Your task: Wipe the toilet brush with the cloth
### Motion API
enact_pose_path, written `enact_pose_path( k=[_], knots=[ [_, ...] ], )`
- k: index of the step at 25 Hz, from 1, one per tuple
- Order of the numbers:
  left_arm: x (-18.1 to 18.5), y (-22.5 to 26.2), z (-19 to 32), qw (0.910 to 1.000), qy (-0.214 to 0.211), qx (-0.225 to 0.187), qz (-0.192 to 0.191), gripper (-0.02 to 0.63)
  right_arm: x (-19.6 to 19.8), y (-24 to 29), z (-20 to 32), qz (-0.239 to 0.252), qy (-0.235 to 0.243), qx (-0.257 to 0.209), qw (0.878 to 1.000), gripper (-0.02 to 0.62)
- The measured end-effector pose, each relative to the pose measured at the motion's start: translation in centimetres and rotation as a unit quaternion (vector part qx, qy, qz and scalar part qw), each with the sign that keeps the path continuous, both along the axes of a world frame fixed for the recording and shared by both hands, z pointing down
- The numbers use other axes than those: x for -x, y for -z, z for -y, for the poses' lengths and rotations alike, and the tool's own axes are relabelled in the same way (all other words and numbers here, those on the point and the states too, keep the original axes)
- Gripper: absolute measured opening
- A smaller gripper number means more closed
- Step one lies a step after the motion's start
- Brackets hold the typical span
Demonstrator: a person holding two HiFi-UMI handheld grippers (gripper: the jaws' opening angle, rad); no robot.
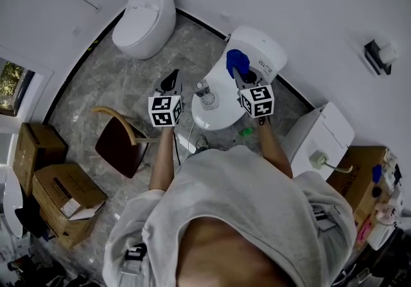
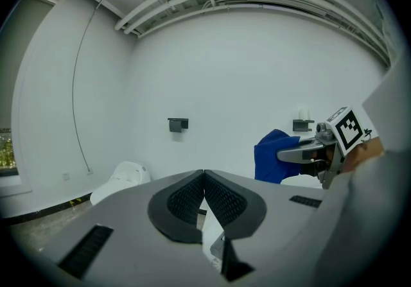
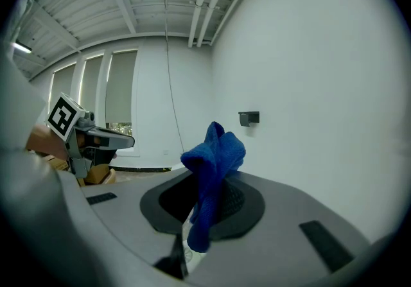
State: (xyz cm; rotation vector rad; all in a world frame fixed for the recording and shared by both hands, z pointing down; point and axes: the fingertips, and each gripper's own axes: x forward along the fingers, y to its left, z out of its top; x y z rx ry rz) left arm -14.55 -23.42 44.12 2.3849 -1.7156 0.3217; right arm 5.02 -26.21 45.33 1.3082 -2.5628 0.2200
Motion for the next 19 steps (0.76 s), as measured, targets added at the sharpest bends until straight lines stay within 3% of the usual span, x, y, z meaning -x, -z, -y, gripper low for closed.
enact_pose_path(
  k=[19],
  knots=[
    [-1.0,-0.9,0.0,0.9999,-0.009,0.009,-0.003,0.02,-0.6,-1.3,-0.3,-0.004,-0.002,0.016,1.0,0.057]
  ],
)
